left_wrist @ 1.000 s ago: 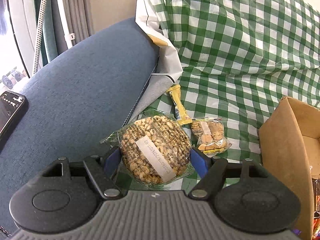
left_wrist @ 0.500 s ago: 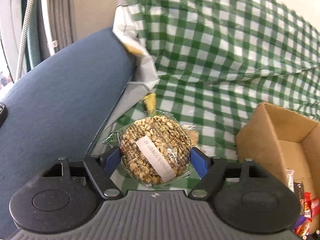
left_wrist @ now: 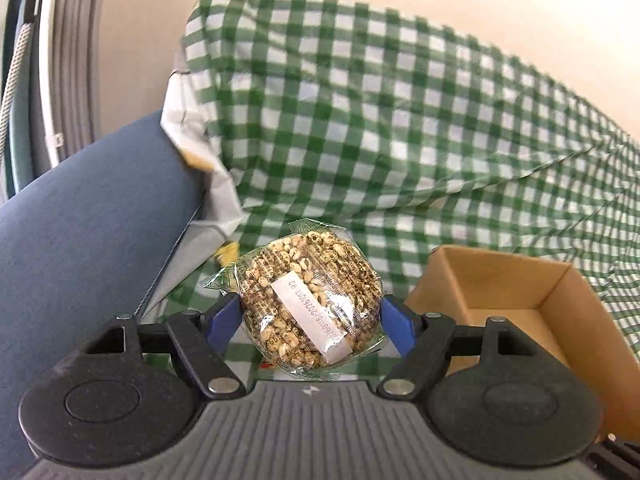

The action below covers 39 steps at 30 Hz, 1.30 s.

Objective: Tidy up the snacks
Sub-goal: 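Carry the peanut cake pack over the box with the left tool while the right tool carries the purple bar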

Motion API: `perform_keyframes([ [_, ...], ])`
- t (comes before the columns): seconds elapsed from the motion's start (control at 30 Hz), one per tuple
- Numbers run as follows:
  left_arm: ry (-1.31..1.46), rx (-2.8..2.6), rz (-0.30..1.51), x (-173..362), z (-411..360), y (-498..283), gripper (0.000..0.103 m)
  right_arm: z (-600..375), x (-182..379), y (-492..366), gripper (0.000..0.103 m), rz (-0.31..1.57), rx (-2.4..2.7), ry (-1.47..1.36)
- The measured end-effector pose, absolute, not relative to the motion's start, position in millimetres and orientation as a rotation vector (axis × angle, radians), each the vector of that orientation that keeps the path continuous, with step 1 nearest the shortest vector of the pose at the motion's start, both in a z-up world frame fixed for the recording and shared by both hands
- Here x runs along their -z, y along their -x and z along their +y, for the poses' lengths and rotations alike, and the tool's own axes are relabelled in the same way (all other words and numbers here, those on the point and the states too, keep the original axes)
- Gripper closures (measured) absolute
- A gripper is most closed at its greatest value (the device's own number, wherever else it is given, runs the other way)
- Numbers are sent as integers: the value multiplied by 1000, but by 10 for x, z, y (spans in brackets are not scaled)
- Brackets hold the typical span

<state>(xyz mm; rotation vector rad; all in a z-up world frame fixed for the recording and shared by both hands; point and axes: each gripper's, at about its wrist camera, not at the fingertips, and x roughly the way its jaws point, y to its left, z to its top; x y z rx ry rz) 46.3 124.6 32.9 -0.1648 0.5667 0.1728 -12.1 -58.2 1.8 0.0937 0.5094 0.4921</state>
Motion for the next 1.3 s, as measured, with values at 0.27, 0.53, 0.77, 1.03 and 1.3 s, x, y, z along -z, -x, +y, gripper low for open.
perform_keyframes([
  [0.27, 136, -99, 499, -396, 1054, -454, 23, -751, -88, 76, 86, 458, -446, -151],
  [0.53, 126, -35, 460, -420, 883, -451, 23, -898, -99, 65, 87, 418, -422, -170],
  [0.77, 116, 25, 417, -444, 724, -451, 23, -1166, -85, 77, 86, 392, -409, -220],
  [1.03, 119, 72, 394, -453, 543, -478, 23, -1496, -158, 118, 87, 314, -356, -275],
  [1.3, 88, 139, 381, -428, 331, -459, 23, -1790, -155, 43, 87, 281, -91, -259],
])
